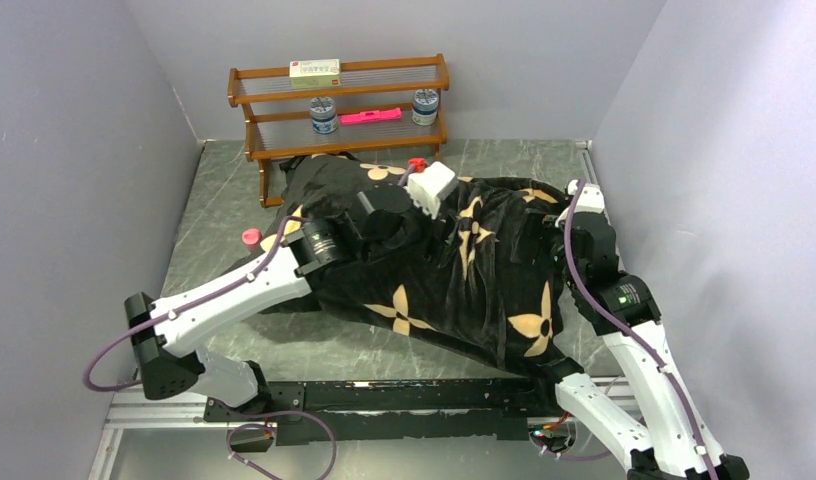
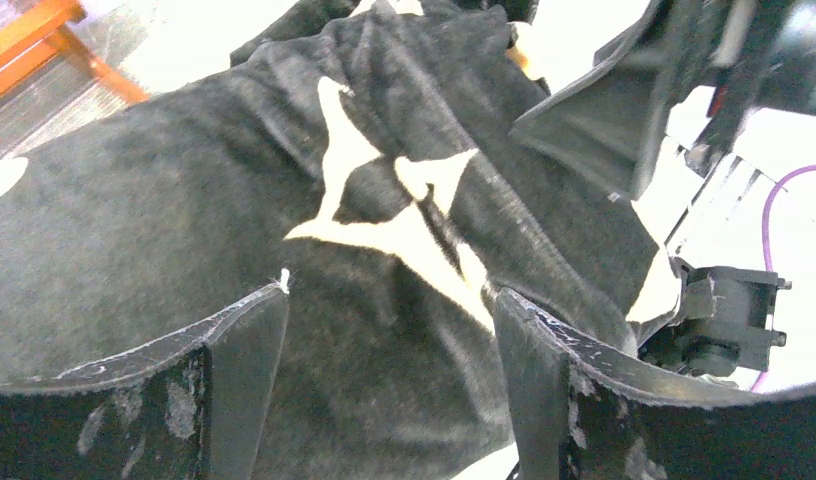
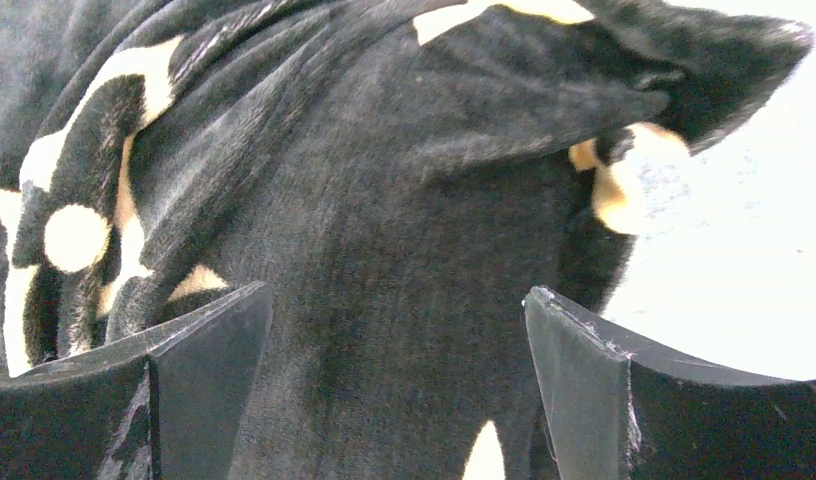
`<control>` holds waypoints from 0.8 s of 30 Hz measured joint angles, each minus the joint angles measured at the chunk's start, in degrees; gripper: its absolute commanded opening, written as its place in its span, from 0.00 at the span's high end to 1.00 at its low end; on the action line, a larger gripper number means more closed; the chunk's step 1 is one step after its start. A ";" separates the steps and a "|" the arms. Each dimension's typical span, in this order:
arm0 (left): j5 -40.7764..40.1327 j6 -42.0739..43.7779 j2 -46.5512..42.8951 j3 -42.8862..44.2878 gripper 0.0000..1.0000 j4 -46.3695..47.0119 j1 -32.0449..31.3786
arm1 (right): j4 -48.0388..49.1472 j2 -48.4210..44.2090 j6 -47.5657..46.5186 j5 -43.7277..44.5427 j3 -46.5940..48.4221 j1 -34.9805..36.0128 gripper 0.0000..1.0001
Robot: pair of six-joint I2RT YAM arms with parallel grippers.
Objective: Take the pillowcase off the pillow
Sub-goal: Remove the pillow from the pillowcase.
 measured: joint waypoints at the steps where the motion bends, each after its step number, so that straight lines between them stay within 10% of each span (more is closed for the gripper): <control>1: -0.31 0.00 1.22 1.07 0.19 0.02 -0.63 | 0.87 -0.04 0.39 -0.63 -1.01 0.00 0.00; 24: -10.29 0.63 17.09 5.97 0.11 8.76 -6.14 | 18.71 -6.27 5.88 -10.34 -17.22 -0.39 0.00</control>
